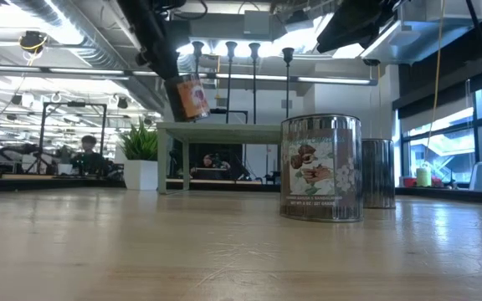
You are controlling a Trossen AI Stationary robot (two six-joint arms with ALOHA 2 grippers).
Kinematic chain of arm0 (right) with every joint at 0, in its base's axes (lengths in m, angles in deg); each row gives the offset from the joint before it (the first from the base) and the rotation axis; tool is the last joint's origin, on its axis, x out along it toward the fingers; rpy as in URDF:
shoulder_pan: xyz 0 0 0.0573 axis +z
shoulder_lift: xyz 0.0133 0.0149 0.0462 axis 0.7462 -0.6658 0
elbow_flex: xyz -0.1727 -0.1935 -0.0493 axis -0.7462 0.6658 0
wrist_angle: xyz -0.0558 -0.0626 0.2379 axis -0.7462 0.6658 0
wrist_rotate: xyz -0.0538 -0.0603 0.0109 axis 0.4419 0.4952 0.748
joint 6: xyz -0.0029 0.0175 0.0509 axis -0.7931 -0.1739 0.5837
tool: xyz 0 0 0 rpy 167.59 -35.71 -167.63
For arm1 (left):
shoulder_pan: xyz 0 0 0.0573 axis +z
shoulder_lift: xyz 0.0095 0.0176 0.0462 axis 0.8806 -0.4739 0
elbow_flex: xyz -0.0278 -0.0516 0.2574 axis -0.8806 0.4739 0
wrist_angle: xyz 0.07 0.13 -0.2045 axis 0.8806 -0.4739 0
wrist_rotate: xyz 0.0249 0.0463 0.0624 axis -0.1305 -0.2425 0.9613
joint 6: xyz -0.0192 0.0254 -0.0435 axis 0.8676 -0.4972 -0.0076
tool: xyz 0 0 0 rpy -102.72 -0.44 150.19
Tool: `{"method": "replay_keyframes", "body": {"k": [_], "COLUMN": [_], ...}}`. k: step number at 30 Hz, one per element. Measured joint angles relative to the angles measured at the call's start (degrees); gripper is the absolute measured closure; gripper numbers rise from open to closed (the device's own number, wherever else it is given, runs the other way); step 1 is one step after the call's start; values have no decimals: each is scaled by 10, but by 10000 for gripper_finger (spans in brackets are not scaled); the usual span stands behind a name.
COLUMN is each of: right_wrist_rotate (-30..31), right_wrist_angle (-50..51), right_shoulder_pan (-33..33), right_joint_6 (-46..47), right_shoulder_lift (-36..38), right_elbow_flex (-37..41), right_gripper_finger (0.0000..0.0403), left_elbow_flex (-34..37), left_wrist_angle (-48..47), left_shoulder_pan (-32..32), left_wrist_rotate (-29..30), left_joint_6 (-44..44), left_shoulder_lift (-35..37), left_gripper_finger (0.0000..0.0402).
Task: Pick & Place candle stick holders
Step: Put the orange scented candle on the shelf, then put the brown scented candle on the shelf aligned with the orange scented candle
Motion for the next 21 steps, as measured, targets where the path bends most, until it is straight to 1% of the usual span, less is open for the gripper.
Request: {"method": "replay_keyframes", "body": {"k": [2, 10, 15, 21], "right_wrist_rotate": [0, 2, 1, 1], "right_wrist_angle": [0, -4, -16, -17], "right_shoulder_pan": [0, 0, 0, 0], "right_joint_6": [0, -15, -15, -15], "right_shoulder_lift": [0, 0, 0, 0], "right_elbow_flex": [0, 0, 0, 0], "right_gripper_finger": [245, 245, 245, 245], "left_elbow_flex": [0, 1, 1, 1], "left_wrist_angle": [0, -5, 17, 34], "left_shoulder_pan": [3, 3, 3, 2], "left_wrist_rotate": [-11, -6, 0, 34], "left_joint_6": [-12, -27, -27, -28], "left_shoulder_lift": [0, -2, -2, -1], "left_gripper_finger": [393, 357, 345, 343]}}
